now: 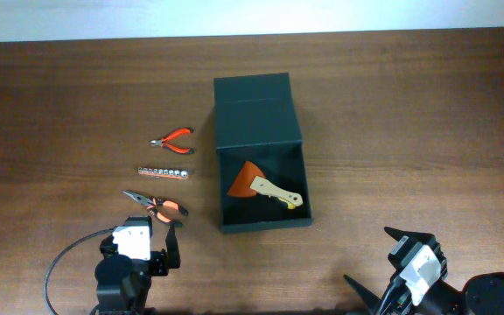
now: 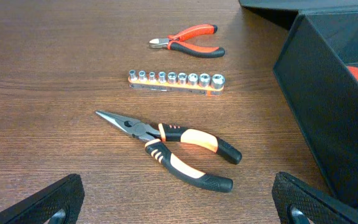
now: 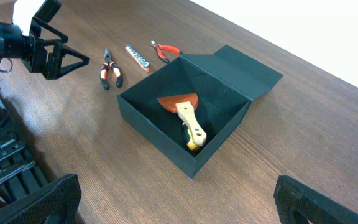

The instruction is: Pack container

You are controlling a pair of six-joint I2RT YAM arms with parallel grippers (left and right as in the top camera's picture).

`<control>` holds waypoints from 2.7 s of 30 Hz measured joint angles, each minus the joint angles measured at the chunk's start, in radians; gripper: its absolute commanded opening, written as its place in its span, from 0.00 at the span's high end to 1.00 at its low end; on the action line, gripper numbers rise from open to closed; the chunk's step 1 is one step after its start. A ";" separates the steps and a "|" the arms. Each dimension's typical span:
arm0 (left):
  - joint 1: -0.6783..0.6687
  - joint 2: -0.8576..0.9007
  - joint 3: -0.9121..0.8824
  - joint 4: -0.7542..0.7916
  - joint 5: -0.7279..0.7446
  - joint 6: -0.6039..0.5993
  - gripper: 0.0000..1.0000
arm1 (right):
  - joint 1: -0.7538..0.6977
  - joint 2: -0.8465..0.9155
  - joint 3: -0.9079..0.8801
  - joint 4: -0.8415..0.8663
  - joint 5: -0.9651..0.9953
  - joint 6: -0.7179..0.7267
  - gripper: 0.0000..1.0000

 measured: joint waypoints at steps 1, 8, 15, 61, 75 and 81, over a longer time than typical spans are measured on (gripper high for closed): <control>0.000 0.012 0.001 0.000 -0.004 0.000 0.01 | 0.000 0.000 0.000 0.000 0.000 0.000 0.01; -0.002 0.282 0.184 -0.016 0.003 0.000 0.01 | 0.000 0.000 -0.001 -0.003 0.003 0.000 0.01; -0.006 0.595 0.550 -0.150 0.133 -0.074 0.01 | 0.000 0.000 -0.002 -0.003 0.004 0.000 0.01; -0.006 1.671 0.801 -0.331 0.092 -1.058 0.11 | 0.000 0.000 -0.003 -0.003 0.007 0.000 0.01; -0.006 1.710 0.813 -0.329 0.096 -1.066 0.28 | 0.000 0.000 -0.003 -0.002 0.007 0.000 0.01; -0.006 1.720 0.813 -0.329 0.096 -1.065 0.30 | 0.000 0.000 -0.003 -0.002 0.007 0.000 0.01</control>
